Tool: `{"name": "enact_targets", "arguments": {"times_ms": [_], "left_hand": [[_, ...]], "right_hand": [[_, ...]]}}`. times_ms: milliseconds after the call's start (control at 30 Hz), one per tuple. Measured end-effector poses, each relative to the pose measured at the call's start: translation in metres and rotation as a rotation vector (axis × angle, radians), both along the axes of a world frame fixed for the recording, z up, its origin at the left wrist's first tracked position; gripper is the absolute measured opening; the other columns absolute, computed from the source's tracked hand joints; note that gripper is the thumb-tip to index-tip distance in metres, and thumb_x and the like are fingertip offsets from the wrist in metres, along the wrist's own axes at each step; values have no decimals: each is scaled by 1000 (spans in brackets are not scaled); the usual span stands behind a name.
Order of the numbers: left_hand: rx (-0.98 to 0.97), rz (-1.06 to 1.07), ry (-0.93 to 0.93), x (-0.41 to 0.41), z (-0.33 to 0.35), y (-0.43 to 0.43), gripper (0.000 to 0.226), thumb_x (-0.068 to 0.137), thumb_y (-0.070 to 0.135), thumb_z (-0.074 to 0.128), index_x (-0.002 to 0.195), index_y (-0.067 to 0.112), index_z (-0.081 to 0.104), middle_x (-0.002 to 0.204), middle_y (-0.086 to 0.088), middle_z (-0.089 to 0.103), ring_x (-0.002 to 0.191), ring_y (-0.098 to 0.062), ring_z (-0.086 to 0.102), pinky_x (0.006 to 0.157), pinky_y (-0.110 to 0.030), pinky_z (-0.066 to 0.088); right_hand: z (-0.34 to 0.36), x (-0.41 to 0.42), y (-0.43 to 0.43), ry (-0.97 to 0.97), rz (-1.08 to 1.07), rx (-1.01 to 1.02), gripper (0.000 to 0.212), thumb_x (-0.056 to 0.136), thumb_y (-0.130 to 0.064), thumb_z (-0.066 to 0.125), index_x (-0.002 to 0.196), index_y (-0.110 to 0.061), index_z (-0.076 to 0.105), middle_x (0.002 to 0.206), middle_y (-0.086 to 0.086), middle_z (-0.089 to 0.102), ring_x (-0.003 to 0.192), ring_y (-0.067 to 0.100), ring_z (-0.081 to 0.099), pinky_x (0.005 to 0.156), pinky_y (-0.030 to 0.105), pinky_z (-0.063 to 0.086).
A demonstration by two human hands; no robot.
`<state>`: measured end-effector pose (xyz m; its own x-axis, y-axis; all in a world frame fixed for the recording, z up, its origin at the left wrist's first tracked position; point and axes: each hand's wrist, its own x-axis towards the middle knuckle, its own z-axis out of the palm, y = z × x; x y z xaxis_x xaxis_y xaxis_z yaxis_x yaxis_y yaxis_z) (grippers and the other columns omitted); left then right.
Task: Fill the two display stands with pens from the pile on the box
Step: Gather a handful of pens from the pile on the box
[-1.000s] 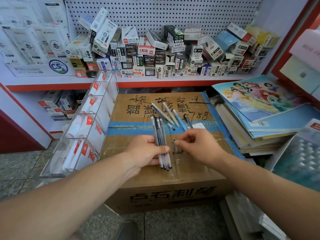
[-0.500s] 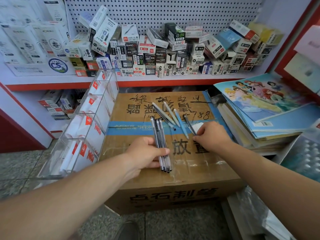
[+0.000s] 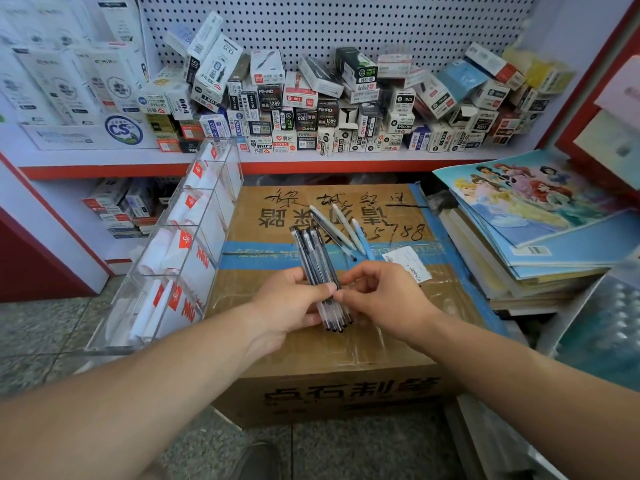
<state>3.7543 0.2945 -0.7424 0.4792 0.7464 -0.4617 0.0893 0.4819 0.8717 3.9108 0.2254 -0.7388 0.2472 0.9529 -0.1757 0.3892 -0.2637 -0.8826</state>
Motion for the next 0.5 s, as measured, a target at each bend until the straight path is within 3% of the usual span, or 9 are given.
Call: {"name": "enact_targets", "arguments": {"times_ms": [400, 500], "left_hand": [[-4, 43, 14, -8, 0, 5, 26, 86, -1, 75, 111, 6, 71, 103, -12, 79, 93, -26, 77, 77, -35, 63], [36, 65, 58, -8, -1, 8, 29, 84, -1, 78, 111, 6, 71, 100, -11, 79, 88, -23, 78, 69, -32, 62]], "right_hand": [[4, -9, 5, 87, 66, 27, 17, 85, -19, 81, 98, -13, 71, 71, 7, 72, 60, 17, 68, 56, 32, 60], [3, 2, 16, -58, 27, 38, 9, 92, -25, 74, 94, -16, 73, 73, 1, 72, 61, 13, 68, 59, 28, 59]]}}
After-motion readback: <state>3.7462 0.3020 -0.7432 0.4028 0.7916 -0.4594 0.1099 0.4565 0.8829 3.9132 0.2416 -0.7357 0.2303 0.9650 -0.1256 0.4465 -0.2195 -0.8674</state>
